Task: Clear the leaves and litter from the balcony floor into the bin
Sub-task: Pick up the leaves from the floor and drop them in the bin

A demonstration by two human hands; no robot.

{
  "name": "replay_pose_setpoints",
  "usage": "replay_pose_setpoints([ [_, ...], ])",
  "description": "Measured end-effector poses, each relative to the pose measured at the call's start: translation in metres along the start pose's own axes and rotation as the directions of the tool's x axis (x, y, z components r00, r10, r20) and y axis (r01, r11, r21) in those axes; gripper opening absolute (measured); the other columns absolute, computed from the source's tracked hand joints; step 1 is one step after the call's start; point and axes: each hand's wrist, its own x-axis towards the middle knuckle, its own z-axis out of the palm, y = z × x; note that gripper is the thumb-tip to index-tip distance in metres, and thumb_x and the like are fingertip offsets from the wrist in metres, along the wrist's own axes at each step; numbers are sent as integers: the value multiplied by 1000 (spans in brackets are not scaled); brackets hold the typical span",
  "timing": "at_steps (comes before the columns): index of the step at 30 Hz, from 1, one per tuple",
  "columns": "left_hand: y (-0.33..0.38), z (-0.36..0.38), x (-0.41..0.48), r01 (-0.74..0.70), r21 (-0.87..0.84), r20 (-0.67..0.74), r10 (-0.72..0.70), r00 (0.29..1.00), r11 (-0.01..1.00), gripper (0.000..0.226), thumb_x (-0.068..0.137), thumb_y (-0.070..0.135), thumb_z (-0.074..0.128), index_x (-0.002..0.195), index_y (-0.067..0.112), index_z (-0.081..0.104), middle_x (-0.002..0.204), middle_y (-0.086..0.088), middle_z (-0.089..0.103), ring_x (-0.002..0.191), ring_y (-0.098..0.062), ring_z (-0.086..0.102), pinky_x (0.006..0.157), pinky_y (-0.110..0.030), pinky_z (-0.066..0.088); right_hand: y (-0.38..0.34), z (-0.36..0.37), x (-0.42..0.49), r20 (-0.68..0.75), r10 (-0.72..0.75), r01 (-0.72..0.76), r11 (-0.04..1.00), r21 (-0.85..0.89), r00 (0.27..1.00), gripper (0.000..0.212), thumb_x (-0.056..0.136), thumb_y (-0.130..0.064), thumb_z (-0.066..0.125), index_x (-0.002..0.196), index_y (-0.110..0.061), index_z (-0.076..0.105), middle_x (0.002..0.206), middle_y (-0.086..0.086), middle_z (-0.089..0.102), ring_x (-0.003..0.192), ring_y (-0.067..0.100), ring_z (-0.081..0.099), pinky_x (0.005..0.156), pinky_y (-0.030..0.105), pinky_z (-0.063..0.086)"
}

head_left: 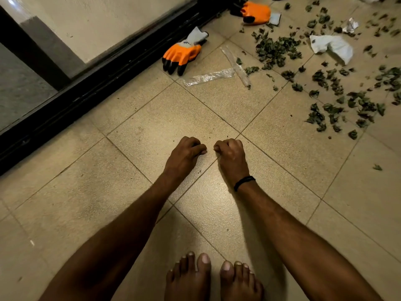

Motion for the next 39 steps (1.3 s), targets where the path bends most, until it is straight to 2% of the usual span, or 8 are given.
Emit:
replay_pose_setpoints([
  [5, 11, 1, 7, 32, -53, 51, -29, 998, 998, 24, 95, 1, 62, 115, 9, 72, 105, -9, 66, 100, -24, 58, 81, -27, 45, 3, -17, 19, 49, 235, -240, 956, 168, 971, 17, 93, -12, 57, 88, -21, 70, 84, -6, 67, 86, 9, 59, 78, 27, 48],
  [9, 16, 2, 2, 56, -100, 43, -52, 998, 993, 27, 95, 3, 61, 121, 6, 69, 106, -11, 66, 99, -25, 58, 86, -30, 45, 10, -36, 26, 63, 381, -379, 861, 339, 922, 13, 94, -11, 62, 87, -16, 71, 73, -19, 63, 73, -20, 58, 67, 0, 41],
  [13, 14, 3, -1, 27, -99, 16, -26, 1000, 995, 20, 93, 14, 70, 111, 6, 74, 101, -9, 66, 95, -23, 59, 81, -28, 46, 16, -42, 30, 72, 436, -432, 829, 355, 897, 11, 94, -13, 63, 91, -14, 74, 78, -14, 66, 72, -13, 58, 66, -2, 38],
  [25, 20, 15, 9, 176, -23, -40, -177, 983, 984, 12, 97, 10, 60, 95, 10, 72, 90, -7, 65, 90, -24, 57, 77, -39, 51, 8, -9, 5, 108, 163, -173, 981, 87, 981, 12, 95, -22, 62, 96, -19, 74, 88, 1, 65, 89, 17, 57, 75, 27, 47],
  [31, 19, 0, 14, 404, -333, -123, -464, 877, 852, 14, 101, 19, 55, 100, 15, 69, 94, 3, 69, 88, -7, 59, 82, -31, 51, 0, -5, 13, 91, 187, -183, 982, -52, 978, 13, 94, -9, 51, 95, -18, 61, 90, -2, 49, 90, 13, 36, 65, 20, 27],
  [34, 15, -10, 14, 509, -556, -62, -643, 763, 658, 18, 101, 27, 56, 104, 14, 70, 92, 4, 72, 86, -12, 67, 81, -35, 57, 5, -15, 36, 114, 251, -245, 967, -65, 961, 18, 94, -3, 48, 95, -15, 62, 94, 0, 54, 95, 16, 44, 70, 19, 28],
  [36, 10, -18, 16, 532, -636, -29, -706, 708, 559, 19, 100, 27, 59, 106, 14, 70, 91, 1, 73, 83, -12, 68, 82, -37, 59, 12, -25, 47, 87, 325, -329, 944, 31, 942, 13, 92, -4, 58, 90, -14, 67, 90, 1, 65, 90, 16, 57, 73, 19, 40],
  [39, 1, -24, 17, 524, -701, 12, -727, 686, 484, 19, 98, 30, 62, 105, 15, 70, 88, 1, 72, 78, -11, 66, 80, -40, 58, 16, -43, 54, 65, 447, -449, 858, 248, 892, 10, 93, -11, 63, 89, -12, 72, 84, -5, 68, 79, 7, 60, 63, -2, 37],
])
